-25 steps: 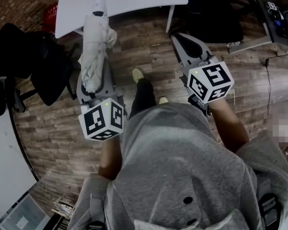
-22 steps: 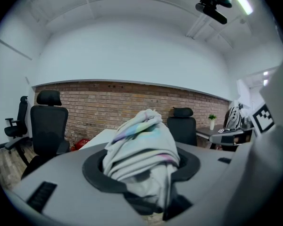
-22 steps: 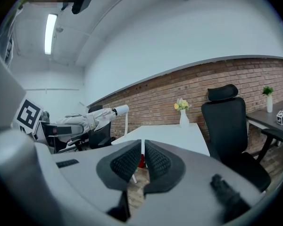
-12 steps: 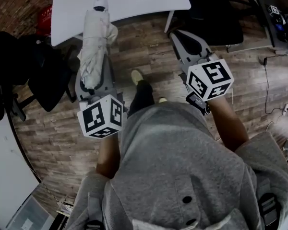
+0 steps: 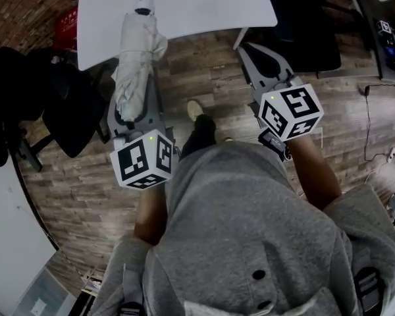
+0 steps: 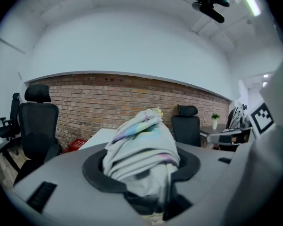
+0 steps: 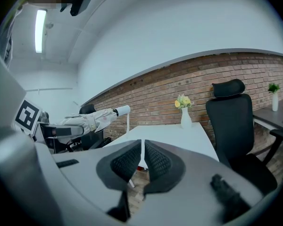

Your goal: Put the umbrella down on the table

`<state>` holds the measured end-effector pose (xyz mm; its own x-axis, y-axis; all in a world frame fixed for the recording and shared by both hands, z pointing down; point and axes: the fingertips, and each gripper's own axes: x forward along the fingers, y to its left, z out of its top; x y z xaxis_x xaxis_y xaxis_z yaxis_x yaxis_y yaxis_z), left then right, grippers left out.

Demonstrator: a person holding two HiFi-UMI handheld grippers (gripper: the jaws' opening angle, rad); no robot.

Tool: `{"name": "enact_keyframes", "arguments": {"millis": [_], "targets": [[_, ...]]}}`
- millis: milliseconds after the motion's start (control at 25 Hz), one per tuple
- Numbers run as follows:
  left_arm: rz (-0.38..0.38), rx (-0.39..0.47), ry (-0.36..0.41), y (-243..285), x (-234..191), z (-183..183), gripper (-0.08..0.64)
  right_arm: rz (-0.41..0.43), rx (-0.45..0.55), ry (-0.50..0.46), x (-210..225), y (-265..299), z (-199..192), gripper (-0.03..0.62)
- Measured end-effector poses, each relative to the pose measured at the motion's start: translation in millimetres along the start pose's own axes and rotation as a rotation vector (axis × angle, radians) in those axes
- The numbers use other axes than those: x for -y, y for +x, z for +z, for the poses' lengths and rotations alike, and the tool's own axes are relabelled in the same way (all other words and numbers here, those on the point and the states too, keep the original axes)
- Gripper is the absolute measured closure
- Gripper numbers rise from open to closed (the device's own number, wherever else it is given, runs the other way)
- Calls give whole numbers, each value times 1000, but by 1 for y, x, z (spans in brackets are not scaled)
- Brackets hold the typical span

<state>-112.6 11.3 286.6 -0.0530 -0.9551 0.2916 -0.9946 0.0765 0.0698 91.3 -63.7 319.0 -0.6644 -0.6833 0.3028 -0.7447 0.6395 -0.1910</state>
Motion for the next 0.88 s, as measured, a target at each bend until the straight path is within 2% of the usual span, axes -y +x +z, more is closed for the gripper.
{"name": "enact_keyframes", "arguments": {"millis": [880], "targets": [[-39,-1,-25,74,-79,19,324,-25,4,-26,-26,101,33,558]]}}
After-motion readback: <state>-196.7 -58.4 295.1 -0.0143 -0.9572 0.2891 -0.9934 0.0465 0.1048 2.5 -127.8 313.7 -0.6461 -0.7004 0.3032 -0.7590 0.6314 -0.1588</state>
